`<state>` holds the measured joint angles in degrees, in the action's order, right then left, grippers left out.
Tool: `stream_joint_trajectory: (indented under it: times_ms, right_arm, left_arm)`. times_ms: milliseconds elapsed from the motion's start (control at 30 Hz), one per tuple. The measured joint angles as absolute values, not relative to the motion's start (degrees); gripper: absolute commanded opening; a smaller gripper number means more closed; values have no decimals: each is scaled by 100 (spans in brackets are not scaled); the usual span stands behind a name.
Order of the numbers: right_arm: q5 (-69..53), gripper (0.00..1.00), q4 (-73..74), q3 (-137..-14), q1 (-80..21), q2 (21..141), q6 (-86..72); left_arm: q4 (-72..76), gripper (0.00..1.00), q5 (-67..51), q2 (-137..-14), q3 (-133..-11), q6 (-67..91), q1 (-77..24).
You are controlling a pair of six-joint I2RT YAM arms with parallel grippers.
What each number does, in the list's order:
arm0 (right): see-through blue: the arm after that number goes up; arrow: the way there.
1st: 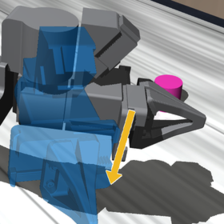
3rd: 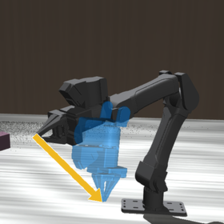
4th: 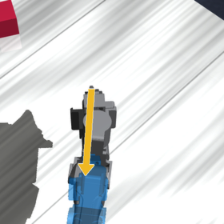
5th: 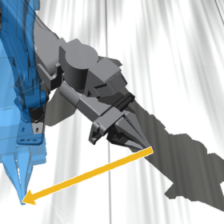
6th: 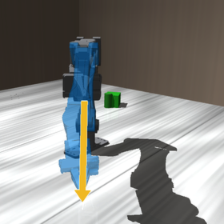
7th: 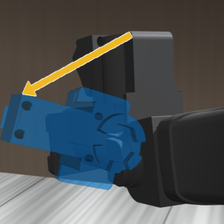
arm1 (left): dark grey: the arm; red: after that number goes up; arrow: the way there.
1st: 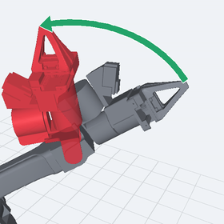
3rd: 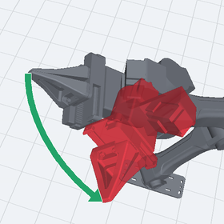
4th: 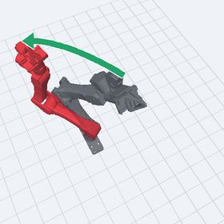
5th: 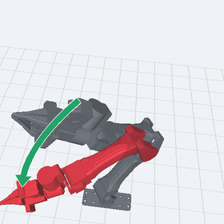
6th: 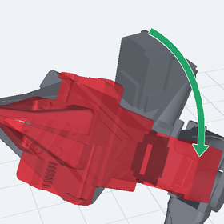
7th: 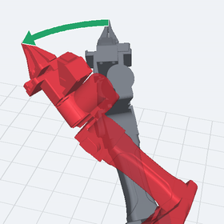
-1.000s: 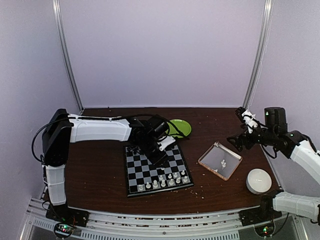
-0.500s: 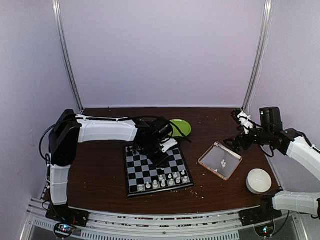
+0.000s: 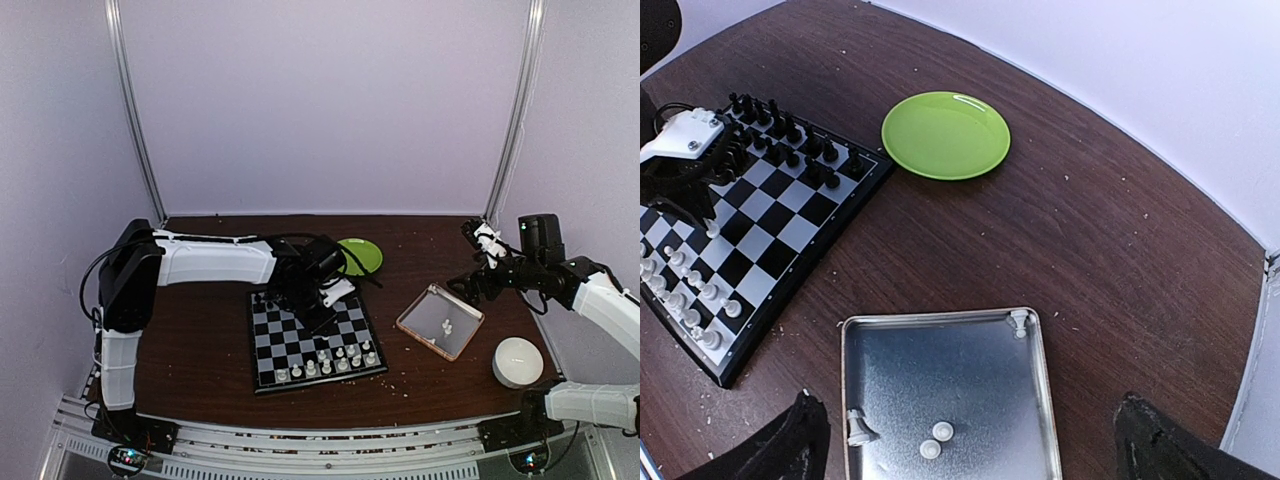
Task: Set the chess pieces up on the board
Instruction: Pick up the pawn from the chessboard, then place the pawn on d2.
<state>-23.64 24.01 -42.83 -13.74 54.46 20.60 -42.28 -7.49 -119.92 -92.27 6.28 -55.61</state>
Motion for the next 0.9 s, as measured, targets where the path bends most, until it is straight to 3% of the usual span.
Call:
stream_joint_trajectory:
  times_ms: [300,900]
  right_arm:
    - [-2364,100,2418,-4283,-1374,5450,2062]
    - [-2381,100,2425,-4285,-1374,5638,2060]
  left_arm:
    - [-4261,8,-663,-11928,-9148,626,-5561]
    - [-4550,6,-617,-10683,-7712,611,-5586]
